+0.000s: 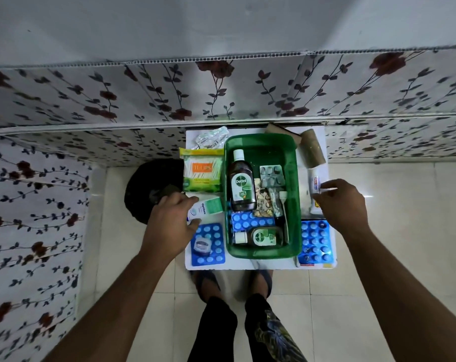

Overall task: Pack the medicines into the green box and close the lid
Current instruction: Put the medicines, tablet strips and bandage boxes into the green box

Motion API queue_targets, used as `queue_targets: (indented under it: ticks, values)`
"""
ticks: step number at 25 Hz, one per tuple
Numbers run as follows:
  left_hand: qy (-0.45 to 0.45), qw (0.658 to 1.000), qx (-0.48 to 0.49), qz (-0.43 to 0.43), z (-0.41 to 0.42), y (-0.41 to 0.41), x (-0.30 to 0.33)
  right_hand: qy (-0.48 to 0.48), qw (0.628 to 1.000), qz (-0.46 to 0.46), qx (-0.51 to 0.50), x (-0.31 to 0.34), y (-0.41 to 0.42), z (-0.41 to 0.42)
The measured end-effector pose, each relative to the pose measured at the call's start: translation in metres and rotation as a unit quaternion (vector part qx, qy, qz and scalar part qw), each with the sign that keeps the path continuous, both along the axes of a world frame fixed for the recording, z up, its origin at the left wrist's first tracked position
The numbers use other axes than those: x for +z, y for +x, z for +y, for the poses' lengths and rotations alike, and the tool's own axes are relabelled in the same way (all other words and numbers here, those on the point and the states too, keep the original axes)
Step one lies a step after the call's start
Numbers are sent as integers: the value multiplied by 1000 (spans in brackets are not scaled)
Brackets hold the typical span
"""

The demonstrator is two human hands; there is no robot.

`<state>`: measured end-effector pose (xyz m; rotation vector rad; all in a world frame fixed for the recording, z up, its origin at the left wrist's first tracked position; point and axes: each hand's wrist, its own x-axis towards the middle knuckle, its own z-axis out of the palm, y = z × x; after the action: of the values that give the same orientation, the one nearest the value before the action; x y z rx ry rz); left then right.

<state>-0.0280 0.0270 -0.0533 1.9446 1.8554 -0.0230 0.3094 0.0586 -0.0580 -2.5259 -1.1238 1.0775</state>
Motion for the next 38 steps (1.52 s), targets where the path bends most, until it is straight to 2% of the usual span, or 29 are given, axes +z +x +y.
queue_targets:
  ticks: [2,5,9,11,14,17,22,26,28,30,33,38]
  values:
    - [-16,1000,19,-6,-7,2,16,-10,1000,8,9,3,-1,1]
    - [-17,994,101,-23,-20,1,60,-33,999,40,10,10,2,-1]
    - [21,960,216,-179,5,53,119,25,996,61,-61,30,7,-6]
    - [-21,959,210,-187,29,94,117,68,986,100,-116,42,9,-10]
    - [-64,969,185,-151,58,142,87,114,967,165,-160,61,12,-14]
    - [-89,966,192,-148,68,166,56,135,959,198,-152,75,14,-14]
    - [-150,944,171,-237,67,172,46,129,961,203,-137,89,7,-12]
    - [-113,946,170,-250,64,149,70,132,965,204,-97,101,-25,-8]
    - [-56,938,213,-270,59,114,79,122,978,167,-27,99,-53,1]
    - [-13,923,274,-271,54,77,78,95,989,84,79,88,-78,11]
    - [-20,914,323,-243,45,33,64,62,971,-57,223,69,-111,30]
    - [-36,920,295,-256,38,5,41,65,946,-136,287,52,-134,42]
